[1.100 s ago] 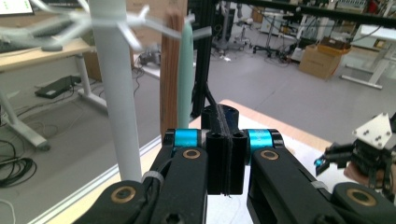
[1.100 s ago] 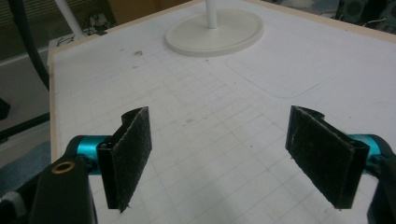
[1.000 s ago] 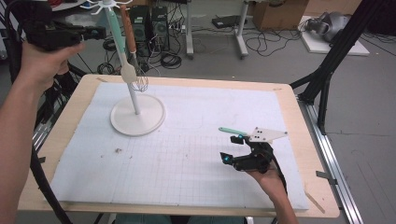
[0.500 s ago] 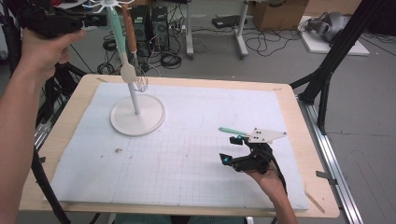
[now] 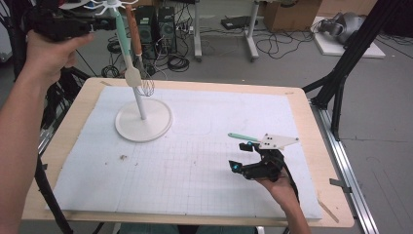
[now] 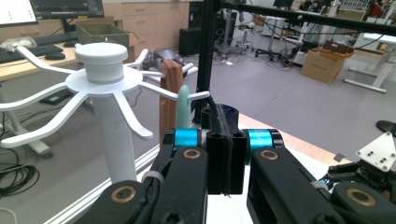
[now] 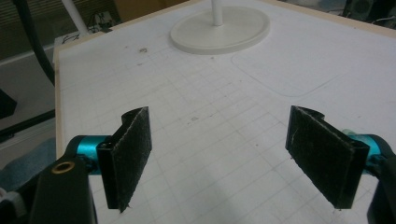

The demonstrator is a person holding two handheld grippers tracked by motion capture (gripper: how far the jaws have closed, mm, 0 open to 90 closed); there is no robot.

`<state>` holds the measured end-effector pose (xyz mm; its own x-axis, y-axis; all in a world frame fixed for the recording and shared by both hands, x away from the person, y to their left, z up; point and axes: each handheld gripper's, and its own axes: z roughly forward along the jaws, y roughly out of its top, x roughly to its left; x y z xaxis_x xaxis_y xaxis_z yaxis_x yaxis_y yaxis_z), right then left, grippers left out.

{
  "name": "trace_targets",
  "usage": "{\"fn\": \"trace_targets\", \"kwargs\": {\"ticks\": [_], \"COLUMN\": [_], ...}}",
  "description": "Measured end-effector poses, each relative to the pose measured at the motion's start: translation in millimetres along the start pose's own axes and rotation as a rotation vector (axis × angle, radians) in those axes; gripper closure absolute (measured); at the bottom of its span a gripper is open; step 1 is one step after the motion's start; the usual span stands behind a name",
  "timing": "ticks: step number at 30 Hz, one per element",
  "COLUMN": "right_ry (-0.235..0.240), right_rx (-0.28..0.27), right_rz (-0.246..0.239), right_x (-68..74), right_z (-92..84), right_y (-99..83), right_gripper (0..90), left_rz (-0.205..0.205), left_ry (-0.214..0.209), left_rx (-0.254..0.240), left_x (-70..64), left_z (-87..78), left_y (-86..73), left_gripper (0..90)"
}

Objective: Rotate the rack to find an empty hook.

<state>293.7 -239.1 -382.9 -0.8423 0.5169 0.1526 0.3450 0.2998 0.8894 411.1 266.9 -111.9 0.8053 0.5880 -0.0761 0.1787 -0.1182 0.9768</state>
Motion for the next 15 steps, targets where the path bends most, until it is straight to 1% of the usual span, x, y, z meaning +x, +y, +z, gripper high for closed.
{"fn": "trace_targets", "kwargs": {"ticks": [4,9,15], "right_ry": [0.003,0.003,0.001], "right_rx": [0.002,0.0,-0.003], "right_rz": [-0.007,-0.005,-0.005], "right_x": [0.5,1.1,0.6], "right_z": [1.8,0.5,-1.4], "right_y": [0.0,0.0,-0.6], "right_gripper": [21.3,21.3,21.3], "left_rz": [-0.005,-0.017,-0.022], "left_ry": [0.008,0.016,0.017], "left_rx": [-0.02,-0.032,-0.024], "left_x": [-0.9,-1.4,-1.6], "left_z": [-1.9,2.9,9.0], "left_y": [1.8,2.2,1.8], "left_gripper": [89.5,89.5,89.5]}}
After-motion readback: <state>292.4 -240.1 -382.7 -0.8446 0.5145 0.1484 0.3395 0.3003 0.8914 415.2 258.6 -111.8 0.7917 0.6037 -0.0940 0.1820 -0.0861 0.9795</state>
